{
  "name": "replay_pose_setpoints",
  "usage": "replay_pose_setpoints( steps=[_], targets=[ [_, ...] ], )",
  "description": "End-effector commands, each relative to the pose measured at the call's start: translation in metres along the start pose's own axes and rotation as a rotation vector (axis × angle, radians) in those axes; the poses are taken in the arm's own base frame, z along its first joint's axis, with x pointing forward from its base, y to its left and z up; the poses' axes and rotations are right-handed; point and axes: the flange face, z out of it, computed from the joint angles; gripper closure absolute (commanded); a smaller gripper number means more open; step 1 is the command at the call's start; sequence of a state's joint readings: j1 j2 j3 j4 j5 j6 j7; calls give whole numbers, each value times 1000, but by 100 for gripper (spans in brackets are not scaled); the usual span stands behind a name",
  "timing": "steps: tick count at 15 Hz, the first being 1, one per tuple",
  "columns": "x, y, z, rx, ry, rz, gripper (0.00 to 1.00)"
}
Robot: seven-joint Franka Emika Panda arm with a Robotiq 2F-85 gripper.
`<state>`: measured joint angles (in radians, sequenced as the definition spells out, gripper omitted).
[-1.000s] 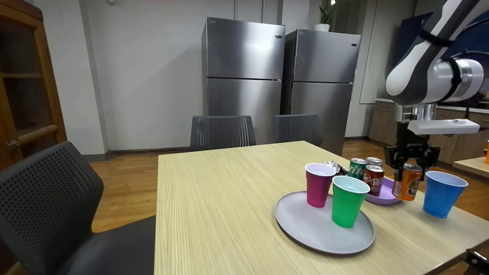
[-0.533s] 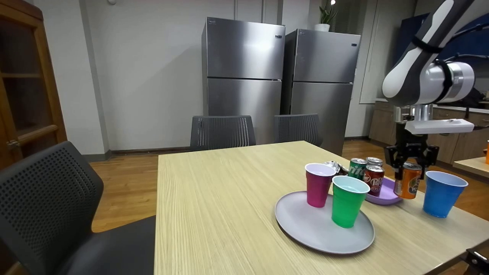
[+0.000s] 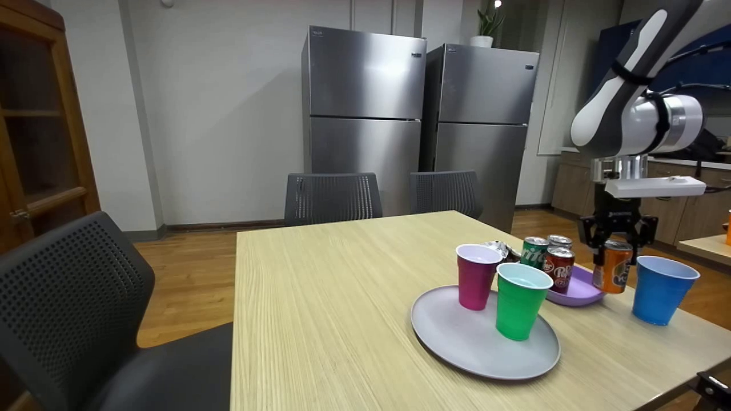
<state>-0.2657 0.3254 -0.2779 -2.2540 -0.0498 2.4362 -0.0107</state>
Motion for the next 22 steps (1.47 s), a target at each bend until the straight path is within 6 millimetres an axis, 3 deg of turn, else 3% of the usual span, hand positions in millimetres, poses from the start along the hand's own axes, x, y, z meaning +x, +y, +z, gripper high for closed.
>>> replay_pose_setpoints(
  steps=[1, 15, 22],
  targets=[
    [14, 4, -6, 9, -15, 34, 62],
    [56, 6, 4, 30, -16, 85, 62],
    [74, -3, 13, 44, -31, 86, 62]
  ],
)
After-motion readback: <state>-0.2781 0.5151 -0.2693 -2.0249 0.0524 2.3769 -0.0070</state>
